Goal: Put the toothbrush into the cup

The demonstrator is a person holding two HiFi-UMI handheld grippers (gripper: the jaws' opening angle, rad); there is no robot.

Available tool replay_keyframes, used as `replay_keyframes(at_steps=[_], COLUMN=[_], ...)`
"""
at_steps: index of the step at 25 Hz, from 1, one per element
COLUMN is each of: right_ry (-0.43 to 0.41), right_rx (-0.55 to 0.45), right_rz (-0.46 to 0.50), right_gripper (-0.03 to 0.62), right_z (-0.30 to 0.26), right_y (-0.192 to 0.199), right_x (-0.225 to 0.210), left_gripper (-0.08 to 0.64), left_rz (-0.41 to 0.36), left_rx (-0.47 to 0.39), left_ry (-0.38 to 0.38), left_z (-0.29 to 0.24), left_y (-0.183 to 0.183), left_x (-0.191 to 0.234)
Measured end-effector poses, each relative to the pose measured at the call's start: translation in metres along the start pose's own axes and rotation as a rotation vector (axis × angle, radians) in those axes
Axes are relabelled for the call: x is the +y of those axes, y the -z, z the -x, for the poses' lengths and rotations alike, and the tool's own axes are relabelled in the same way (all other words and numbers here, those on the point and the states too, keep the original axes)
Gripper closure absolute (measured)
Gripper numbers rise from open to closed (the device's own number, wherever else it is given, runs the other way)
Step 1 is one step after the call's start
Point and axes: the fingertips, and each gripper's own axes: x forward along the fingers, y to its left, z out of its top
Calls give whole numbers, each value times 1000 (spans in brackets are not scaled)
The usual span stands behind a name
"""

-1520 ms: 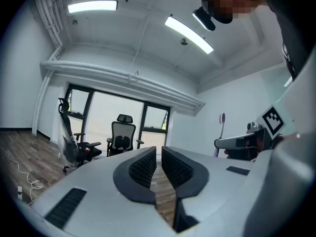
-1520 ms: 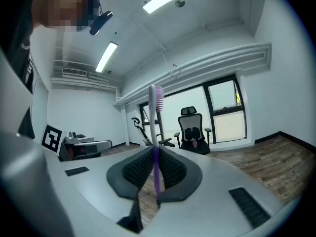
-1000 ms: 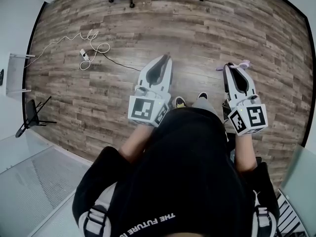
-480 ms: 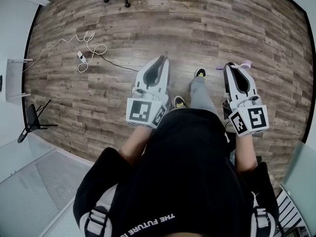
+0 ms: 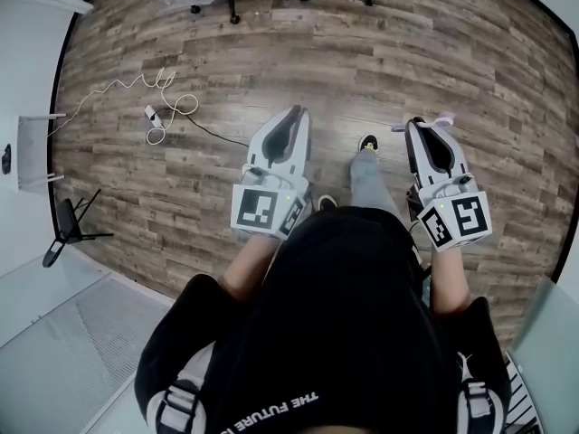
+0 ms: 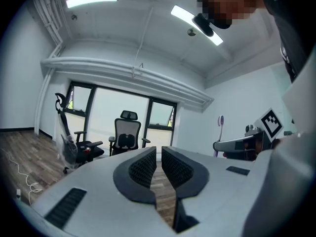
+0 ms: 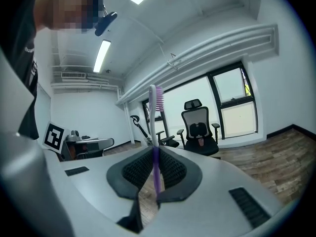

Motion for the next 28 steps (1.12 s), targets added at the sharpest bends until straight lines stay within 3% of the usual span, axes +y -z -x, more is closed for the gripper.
replay_keyframes(at_steps=[11, 19, 28], right_ry=[-64, -102, -108], right_rx=[12, 16, 12], right_rz=[-14, -35, -22], right_gripper=[548, 548, 548], right_z=[-87, -121, -156], right_y=[-41, -47, -53], right_x=[-122, -167, -173], left_gripper=[509, 509, 509], left_rz=[-28, -47, -61], left_rx=[20, 36, 36], left_ry=[-41, -46, -56], left_z=[-154, -215, -231], left_y=[-35, -41, -43], left_x=[9, 3, 31])
